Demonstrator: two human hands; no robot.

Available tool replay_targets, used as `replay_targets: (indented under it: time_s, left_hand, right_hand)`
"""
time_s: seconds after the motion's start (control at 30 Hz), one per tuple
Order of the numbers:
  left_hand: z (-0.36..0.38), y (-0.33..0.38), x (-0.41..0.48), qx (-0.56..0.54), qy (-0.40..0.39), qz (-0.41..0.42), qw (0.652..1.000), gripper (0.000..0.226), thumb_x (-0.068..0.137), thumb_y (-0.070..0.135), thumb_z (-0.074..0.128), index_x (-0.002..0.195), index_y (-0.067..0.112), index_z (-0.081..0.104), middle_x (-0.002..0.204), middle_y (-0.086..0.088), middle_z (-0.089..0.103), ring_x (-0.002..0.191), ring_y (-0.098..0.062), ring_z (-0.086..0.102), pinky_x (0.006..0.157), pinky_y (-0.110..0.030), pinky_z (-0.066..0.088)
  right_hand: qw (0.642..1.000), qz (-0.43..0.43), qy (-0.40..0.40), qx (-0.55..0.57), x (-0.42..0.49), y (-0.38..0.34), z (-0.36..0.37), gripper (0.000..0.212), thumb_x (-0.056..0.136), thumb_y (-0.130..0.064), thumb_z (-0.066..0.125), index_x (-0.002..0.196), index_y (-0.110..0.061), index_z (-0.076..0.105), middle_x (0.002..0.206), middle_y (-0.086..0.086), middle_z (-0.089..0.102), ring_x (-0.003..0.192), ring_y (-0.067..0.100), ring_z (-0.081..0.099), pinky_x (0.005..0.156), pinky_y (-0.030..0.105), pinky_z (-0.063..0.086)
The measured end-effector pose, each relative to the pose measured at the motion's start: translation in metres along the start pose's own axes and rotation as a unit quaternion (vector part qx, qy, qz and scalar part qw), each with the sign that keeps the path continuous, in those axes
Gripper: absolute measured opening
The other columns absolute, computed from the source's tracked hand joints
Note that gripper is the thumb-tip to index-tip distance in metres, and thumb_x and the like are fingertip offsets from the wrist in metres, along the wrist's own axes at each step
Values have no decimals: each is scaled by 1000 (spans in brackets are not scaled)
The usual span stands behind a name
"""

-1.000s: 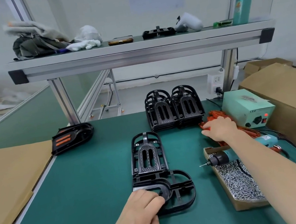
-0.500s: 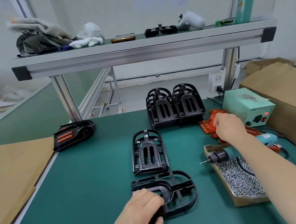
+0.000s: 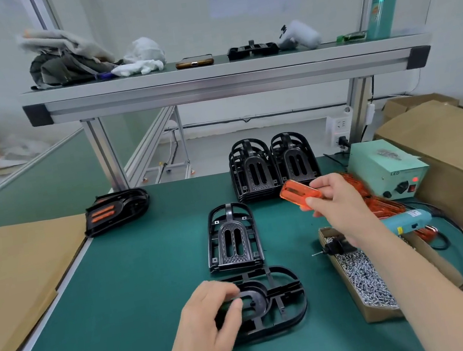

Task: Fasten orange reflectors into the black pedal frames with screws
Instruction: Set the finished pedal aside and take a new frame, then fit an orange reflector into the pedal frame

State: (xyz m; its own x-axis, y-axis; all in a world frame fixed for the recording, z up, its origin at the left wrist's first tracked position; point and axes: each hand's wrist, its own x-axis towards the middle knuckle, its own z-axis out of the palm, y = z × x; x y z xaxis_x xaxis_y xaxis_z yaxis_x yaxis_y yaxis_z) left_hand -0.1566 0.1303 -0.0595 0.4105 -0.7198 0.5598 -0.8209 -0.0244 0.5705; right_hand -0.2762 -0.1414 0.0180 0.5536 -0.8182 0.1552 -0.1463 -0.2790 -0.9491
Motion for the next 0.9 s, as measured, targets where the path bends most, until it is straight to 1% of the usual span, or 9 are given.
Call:
replay_targets:
  time_s: [0.1,0.17,0.27,0.37,0.43,0.57,0.7,0.8,0.9]
  left_hand:
    - [3,6,19,-53,48,-111,991,23,90,10,68,91,33,67,87,18,68,84,-5,65,76,-11,47]
    - [1,10,37,-115,55,-175,976,24,91,9,66,90,33,69,83,12,72,80,-8,65,74,-13,48]
    - [-5,16,64,-246,69,-252,934,22,94,6,62,94,25,72,80,2,75,75,-10,68,70,-16,52]
    - [-12,22,80,-339,66,-279,896,19,94,3,62,99,18,72,82,-4,75,73,-11,66,66,-19,52]
    - [-16,24,83,-379,51,-262,886,24,91,0,65,106,17,71,88,-5,73,77,-13,65,68,-20,52]
    - [-24,25,80,-341,2,-202,918,47,83,-3,72,121,24,68,106,-6,70,88,-13,64,78,-21,51]
    - [-31,28,77,-206,-33,-118,971,57,73,16,73,126,32,64,121,10,60,107,-14,60,81,-27,51]
    - [-36,30,78,-195,-50,-112,973,60,74,15,73,130,32,60,122,14,60,106,-13,61,83,-28,53]
    - [-40,28,79,-195,-55,-125,971,61,79,3,75,132,31,58,120,10,62,104,-13,61,84,-29,52]
  right_hand:
    - [999,-7,-36,37,-18,-12,10,26,93,8,59,112,-9,51,99,7,73,74,4,72,57,15,50]
    - [997,-7,-63,47,-30,-19,16,26,94,7,59,114,-9,51,99,7,74,79,8,73,60,17,50]
    - [994,-7,-97,57,-46,-26,24,27,94,6,60,114,-10,52,99,6,75,85,13,74,64,20,52]
    - [990,-13,-124,71,-60,-31,33,26,94,5,61,112,-12,53,97,5,77,87,14,74,65,20,51]
    - [986,-13,-144,84,-67,-31,37,26,94,5,61,112,-13,54,96,3,77,87,14,74,66,20,52]
    - [980,-10,-172,101,-74,-30,42,26,94,5,62,114,-12,56,93,2,77,85,15,74,66,20,51]
    - [975,-8,-190,111,-78,-28,42,25,95,4,61,113,-13,56,95,5,77,86,15,74,67,20,51]
    - [972,0,-200,123,-79,-27,42,24,95,4,61,113,-11,57,97,8,76,87,18,74,68,21,50]
    - [969,6,-208,136,-80,-29,43,24,96,5,61,114,-10,57,98,11,76,88,19,74,68,23,51]
